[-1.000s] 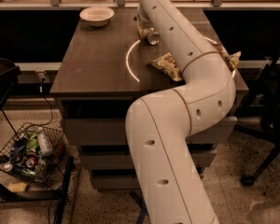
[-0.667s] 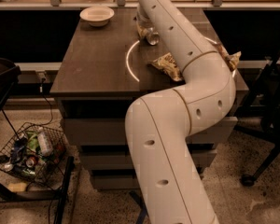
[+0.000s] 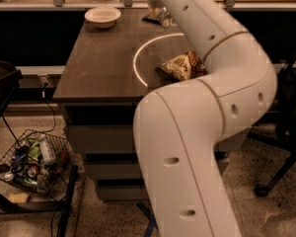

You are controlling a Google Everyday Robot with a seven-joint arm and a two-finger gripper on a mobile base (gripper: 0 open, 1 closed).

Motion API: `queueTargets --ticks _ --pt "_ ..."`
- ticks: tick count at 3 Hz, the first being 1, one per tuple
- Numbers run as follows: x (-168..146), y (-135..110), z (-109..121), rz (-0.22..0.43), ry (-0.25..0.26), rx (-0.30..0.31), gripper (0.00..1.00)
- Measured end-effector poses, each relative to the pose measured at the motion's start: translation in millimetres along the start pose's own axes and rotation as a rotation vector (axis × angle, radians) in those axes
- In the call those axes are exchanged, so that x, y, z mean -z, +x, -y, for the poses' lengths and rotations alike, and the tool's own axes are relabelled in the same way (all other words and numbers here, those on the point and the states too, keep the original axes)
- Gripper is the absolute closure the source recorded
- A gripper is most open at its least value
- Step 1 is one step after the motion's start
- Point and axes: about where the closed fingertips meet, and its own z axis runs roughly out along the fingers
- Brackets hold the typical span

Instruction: Place redbull can upright

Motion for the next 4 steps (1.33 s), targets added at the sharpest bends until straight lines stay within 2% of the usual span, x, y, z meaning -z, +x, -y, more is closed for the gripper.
queueTargets --ticks 1,2,3,4 --pt "64.0 -38.5 20.4 0.193 0.034 -0.043 1.0" --pt "142.0 -35.1 46.1 0.402 -0.032 -0.1 1.0" --pt "114.2 11.1 17.3 0.43 -0.202 -0.089 1.0" --pt "57.7 49.6 37.3 0.532 -0.398 -0.223 1.0"
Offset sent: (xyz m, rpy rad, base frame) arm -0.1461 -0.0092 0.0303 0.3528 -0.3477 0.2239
